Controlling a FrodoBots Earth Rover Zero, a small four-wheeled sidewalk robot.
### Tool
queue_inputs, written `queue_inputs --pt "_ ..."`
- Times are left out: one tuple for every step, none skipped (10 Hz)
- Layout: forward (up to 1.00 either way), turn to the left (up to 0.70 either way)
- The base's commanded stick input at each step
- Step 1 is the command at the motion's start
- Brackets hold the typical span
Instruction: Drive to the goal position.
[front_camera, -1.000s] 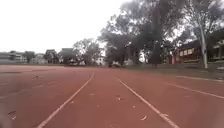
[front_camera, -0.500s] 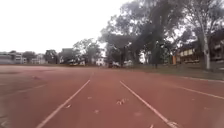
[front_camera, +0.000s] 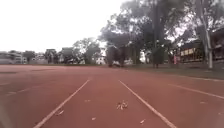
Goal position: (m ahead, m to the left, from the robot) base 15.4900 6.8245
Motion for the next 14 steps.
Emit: queue_inputs --pt "0.45 0.00" --pt "0.45 0.00" --pt "0.45 0.00" --pt "0.45 0.00" --pt "0.45 0.00" --pt "0.45 0.00" --pt "0.45 0.00" --pt "0.45 0.00" --pt "0.45 0.00" --pt "0.45 0.00" --pt "0.45 0.00" --pt "0.45 0.00" --pt "0.45 0.00" --pt "0.45 0.00"
